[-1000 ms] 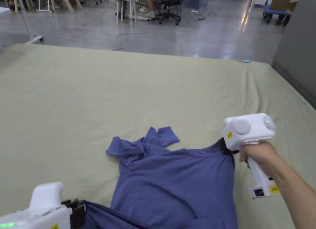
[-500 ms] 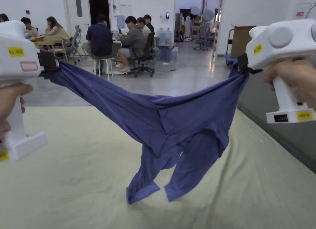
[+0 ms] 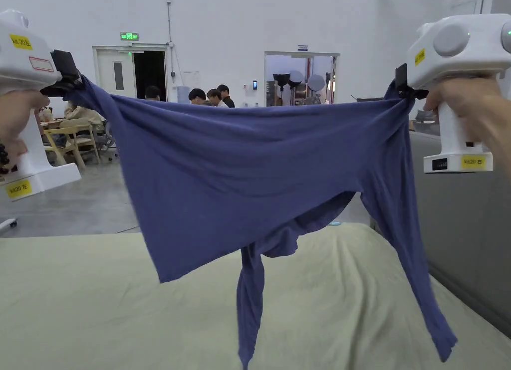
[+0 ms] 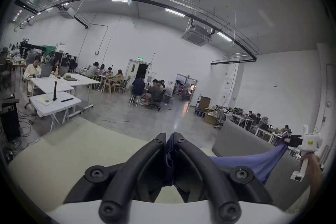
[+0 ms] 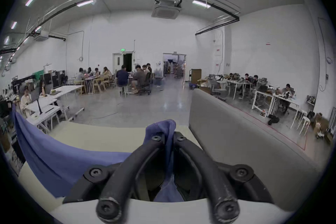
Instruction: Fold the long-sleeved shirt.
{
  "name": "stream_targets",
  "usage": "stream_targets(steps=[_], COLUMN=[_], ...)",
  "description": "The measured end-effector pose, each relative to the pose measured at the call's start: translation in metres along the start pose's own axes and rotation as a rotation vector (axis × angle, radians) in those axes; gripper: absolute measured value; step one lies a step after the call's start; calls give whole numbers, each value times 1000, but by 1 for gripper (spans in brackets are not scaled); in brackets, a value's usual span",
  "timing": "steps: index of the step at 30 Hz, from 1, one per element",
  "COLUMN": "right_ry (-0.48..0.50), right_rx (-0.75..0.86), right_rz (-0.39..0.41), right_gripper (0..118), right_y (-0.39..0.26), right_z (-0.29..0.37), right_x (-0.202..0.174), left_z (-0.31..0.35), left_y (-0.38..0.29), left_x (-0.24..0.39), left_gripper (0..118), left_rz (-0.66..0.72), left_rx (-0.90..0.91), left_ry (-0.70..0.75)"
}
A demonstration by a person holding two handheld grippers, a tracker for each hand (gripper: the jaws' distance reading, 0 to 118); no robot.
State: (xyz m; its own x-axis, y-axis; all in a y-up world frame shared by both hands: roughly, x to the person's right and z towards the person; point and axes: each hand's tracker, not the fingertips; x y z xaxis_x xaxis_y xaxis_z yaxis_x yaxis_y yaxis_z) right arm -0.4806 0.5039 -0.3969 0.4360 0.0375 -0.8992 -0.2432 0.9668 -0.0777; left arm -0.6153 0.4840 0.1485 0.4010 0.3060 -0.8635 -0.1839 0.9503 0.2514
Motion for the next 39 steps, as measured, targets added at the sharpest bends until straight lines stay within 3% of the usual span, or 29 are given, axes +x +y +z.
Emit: stream_targets(steps=[5,15,19,23,27,32,36,39], right_ry=[21,91,94,121,189,230,220,202], right_rx=[-88,-354,-392,-377,-400,-530,-725,-823], right_rz=[2,-58,-85,-108,8,41,125,138], right_gripper=[3,3,3,3,3,3,3,3], right_y=[-59,-265,-296,-307,-356,-454,-540,-583], right_z=[-24,-77,-72,-27,32,112,141,137], right_x=[3,-11,-8,-1,13,35,39,38], left_z=[-24,-61,-48,-6,75,151,205,209], left_y=[-49,-218,-234,-248,-291,-388,-466,-508], left_x=[-31,-102,-106,-106,-105,-124,-147,-173], left_gripper=[3,3,3,3,3,3,3,3], left_rz=[-40,11,8,-11,-30,-153,-13,-30], left_rx=[-93,-355,-380,-357,-386,-602,-803,-823], left_ry=[18,68,61,47,36,42,22,65])
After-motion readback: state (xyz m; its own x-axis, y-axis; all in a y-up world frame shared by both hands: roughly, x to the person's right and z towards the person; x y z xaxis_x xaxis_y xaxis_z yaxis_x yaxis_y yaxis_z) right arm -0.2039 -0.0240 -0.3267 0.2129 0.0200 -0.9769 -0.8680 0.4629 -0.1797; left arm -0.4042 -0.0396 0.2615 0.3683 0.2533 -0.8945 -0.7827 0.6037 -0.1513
